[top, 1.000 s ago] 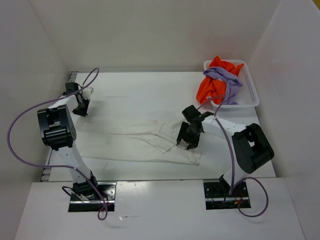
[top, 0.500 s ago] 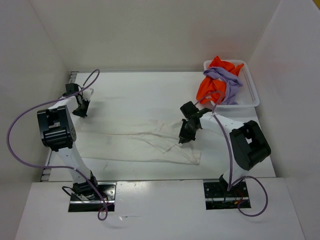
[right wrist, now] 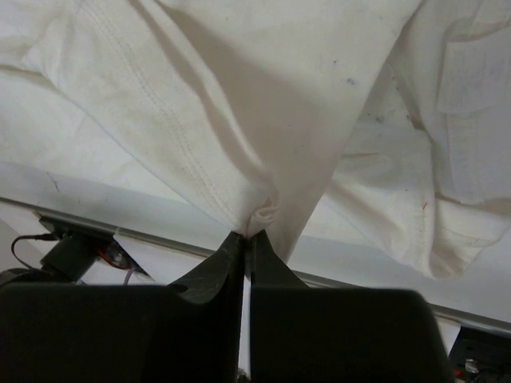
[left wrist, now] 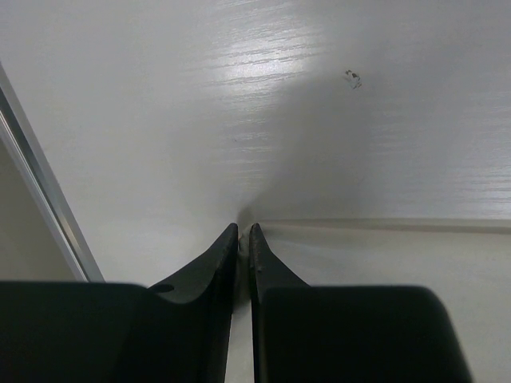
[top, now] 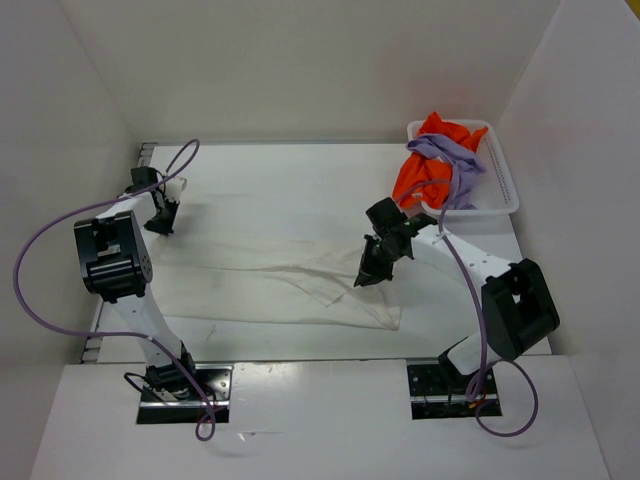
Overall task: Fold and stack the t-shirts
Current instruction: Fold the other side of the tshirt into a rectangle
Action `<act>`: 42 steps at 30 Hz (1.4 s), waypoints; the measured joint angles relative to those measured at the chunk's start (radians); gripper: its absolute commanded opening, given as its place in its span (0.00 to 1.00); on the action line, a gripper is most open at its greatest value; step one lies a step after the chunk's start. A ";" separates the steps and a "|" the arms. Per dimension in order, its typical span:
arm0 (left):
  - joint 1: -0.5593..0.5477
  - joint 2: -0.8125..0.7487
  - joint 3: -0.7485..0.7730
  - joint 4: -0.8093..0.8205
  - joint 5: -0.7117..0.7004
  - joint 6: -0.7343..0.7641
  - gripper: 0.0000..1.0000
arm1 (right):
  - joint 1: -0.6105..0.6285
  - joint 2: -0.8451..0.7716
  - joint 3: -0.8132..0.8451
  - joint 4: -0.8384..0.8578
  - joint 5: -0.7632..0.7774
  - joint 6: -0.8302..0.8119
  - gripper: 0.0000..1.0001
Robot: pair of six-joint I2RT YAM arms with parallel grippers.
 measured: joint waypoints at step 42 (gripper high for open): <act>0.000 0.000 0.000 -0.008 -0.021 0.023 0.18 | 0.076 0.531 0.489 0.033 0.183 -0.171 0.57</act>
